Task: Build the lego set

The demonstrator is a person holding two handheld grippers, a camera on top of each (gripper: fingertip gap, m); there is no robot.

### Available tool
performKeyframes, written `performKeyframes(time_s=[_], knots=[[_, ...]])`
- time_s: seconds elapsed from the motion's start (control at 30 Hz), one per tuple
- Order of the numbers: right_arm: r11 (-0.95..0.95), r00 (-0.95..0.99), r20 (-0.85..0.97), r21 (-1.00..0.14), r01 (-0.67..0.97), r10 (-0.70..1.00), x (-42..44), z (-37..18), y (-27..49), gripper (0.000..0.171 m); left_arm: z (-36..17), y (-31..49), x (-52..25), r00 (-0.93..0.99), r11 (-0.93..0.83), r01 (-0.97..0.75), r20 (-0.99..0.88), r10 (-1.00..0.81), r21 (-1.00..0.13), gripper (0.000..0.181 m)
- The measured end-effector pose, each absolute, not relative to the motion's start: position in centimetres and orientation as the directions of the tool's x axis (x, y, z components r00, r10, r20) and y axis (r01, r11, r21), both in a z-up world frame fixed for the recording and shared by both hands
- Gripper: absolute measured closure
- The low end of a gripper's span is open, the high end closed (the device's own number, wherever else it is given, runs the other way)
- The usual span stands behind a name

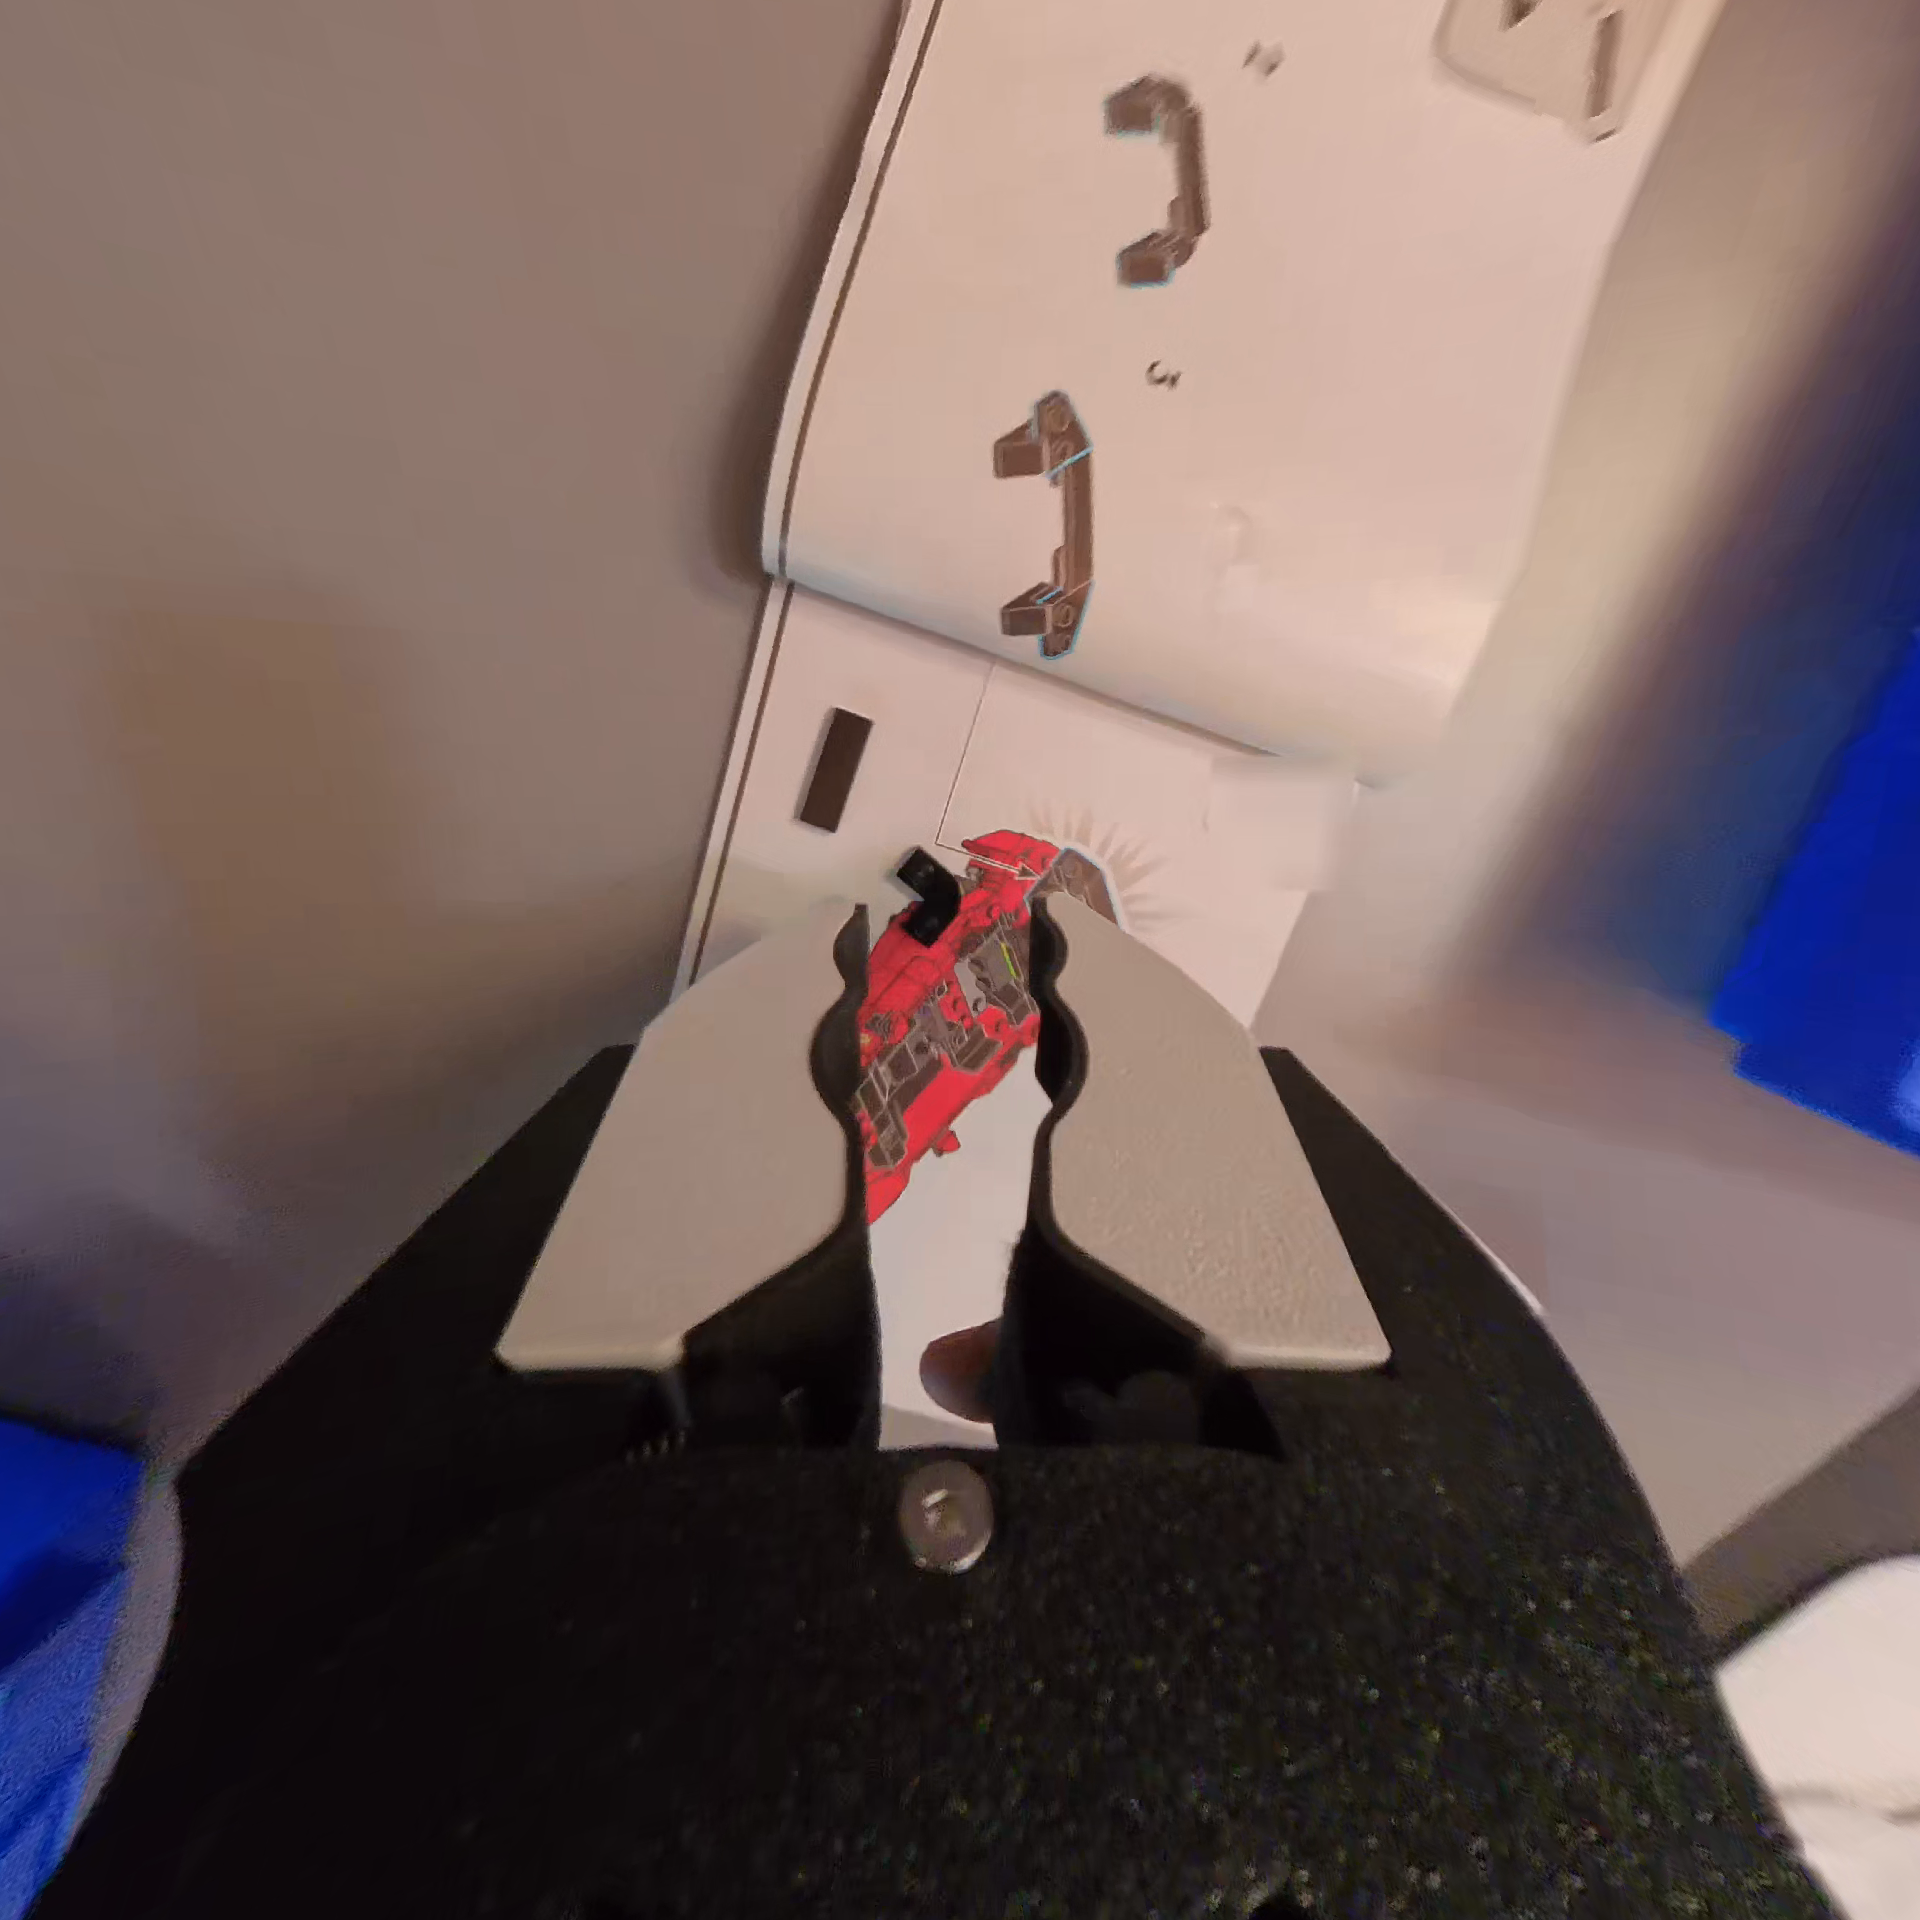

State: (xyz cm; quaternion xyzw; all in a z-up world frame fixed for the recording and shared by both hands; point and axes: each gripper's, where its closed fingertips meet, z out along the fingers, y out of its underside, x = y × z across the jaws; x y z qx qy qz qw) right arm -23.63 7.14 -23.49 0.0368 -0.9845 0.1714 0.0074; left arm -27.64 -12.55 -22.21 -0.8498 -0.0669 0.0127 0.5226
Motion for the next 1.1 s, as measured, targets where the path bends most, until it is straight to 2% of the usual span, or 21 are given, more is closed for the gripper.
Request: performKeyframes(time_s=[0.13, 0.3, 0.43, 0.57, 0.7, 0.87, 1.1], knots=[[0.895, -0.994, 0.097, -0.446, 0.010, 0.060, -22.3, -17.7, 7.4, 0.145, -22.2, -12.5, -27.6, 0.990, -0.449, 0.098, 0.043, 0.131, -0.888, 0.157], [0.798, -0.947, 0.167, -0.588, 0.128, 0.274, -15.5, -9.9, 9.9, 0.151, -22.1, -12.7, -27.7, 0.991, -0.439, 0.083, 0.026, 0.135, -0.895, 0.157], [0.742, -0.867, 0.170, -0.607, 0.282, 0.469, -7.6, -7.2, 15.2, 0.151, -21.6, -12.9, -27.8, 0.989, -0.411, 0.090, 0.033, 0.144, -0.907, 0.157], [0.700, -0.783, 0.146, -0.566, 0.435, 0.605, 0.1, -8.3, 20.2, 0.152, -21.3, -13.0, -27.7, 0.990, -0.389, 0.096, 0.046, 0.136, -0.916, 0.157], [0.675, -0.731, 0.138, -0.524, 0.518, 0.668, 4.9, -11.0, 23.4, 0.151, -20.7, -13.1, -27.7, 0.990, -0.344, 0.088, 0.043, 0.136, -0.935, 0.159], [0.655, -0.724, 0.087, -0.510, 0.558, 0.685, 6.3, -14.0, 25.7, 0.152, -20.0, -13.4, -27.8, 0.990, -0.298, 0.090, 0.052, 0.133, -0.950, 0.159], [0.705, -0.784, 0.007, -0.441, 0.555, 0.621, 5.8, -17.4, 26.2, 0.152, -20.2, -13.3, -27.7, 0.991, -0.310, 0.080, 0.043, 0.127, -0.947, 0.157]])
